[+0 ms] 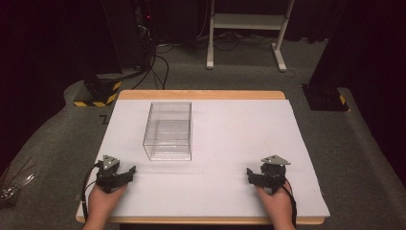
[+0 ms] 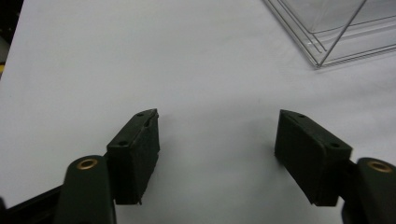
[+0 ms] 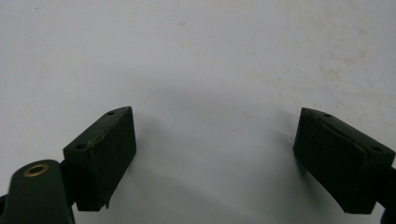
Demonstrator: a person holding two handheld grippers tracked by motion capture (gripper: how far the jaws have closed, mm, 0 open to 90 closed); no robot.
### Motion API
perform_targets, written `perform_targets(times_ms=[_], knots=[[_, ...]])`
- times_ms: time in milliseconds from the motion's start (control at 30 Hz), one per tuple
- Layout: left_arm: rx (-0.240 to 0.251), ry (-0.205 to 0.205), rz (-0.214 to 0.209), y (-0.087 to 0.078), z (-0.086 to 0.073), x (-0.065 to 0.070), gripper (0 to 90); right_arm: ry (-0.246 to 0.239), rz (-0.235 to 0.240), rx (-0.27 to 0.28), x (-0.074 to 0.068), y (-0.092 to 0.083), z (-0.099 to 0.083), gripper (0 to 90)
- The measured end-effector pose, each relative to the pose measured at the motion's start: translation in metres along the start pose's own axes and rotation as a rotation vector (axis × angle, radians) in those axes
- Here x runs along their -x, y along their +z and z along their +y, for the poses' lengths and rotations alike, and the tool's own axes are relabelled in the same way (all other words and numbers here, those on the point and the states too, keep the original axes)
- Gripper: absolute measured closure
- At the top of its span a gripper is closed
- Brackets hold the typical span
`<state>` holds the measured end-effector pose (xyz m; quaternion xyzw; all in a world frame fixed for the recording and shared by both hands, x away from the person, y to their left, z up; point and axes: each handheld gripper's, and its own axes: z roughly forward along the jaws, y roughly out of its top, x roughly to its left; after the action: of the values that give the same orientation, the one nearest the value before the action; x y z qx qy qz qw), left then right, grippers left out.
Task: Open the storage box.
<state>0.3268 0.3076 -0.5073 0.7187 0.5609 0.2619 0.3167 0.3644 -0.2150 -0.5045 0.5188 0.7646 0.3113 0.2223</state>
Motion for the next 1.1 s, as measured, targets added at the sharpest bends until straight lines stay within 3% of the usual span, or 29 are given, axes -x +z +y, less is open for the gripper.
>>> perform_targets(times_ms=[67,267,400,533,767,867,1100], knots=[[0.003,0.004,-0.003,0.0,0.0,0.001,35.4,0.002,0.0,0.0,0.0,0.0,0.0,12.9],[-0.012,0.004,0.007,-0.001,0.001,0.001,33.5,-0.001,0.0,0.0,0.0,0.0,0.0,12.9],[0.001,0.013,-0.027,-0.003,0.0,-0.001,33.6,0.0,0.0,0.0,0.0,0.0,0.0,12.9],[0.028,-0.011,-0.085,-0.008,0.001,-0.005,33.5,0.0,0.0,0.0,0.0,0.0,0.0,12.9],[0.044,-0.007,-0.112,-0.012,0.003,-0.002,33.7,-0.002,0.001,0.004,0.0,0.0,0.0,12.8],[0.072,-0.022,-0.154,-0.017,0.005,0.0,35.8,-0.001,0.001,0.001,0.0,0.0,0.0,12.8],[0.109,0.02,-0.197,-0.023,0.012,0.013,38.0,0.0,0.0,0.001,0.0,0.0,0.0,12.9]])
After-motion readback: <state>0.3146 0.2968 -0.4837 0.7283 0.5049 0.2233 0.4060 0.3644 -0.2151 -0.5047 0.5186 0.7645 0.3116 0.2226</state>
